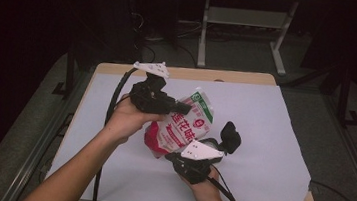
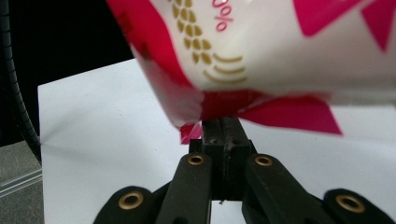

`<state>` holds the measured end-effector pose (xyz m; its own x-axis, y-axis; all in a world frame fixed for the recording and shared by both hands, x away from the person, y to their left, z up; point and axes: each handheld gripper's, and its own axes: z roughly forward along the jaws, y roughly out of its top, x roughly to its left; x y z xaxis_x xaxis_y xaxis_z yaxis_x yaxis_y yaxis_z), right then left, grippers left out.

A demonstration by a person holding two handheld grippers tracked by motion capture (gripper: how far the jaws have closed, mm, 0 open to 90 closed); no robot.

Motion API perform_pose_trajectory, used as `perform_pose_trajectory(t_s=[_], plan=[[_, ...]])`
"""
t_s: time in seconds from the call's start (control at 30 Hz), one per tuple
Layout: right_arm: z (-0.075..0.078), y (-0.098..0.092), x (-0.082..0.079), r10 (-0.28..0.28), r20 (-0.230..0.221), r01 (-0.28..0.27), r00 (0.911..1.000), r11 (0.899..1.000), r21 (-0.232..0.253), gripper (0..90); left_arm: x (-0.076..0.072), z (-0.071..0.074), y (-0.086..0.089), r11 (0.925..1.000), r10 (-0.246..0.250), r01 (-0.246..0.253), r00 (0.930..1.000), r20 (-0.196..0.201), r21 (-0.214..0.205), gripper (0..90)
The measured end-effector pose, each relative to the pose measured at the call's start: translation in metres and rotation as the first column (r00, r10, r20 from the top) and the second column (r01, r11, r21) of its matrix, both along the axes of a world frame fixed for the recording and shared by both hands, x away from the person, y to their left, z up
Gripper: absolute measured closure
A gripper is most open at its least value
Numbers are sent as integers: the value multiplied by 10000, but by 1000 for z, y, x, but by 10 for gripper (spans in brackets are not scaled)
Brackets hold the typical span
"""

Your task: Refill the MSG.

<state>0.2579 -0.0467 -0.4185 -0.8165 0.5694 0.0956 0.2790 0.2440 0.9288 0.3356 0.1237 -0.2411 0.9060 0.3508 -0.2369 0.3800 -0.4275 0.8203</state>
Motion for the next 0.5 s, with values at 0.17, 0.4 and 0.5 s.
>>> perform_pose_trajectory(t_s=[0.17,0.4,0.5], plan=[[-1,-1,0,18,4,-18,10000,10000,-24,900,1,-2,6,9998,-108,111,9997,218,-133,900],[0,-5,-2,2,-54,-2,10000,10000,2,900,5,-10,18,9990,245,-225,9984,519,-382,899],[0,-7,-2,10,-101,-10,9999,10000,11,900,8,-13,22,9981,302,-275,9984,483,-559,899]])
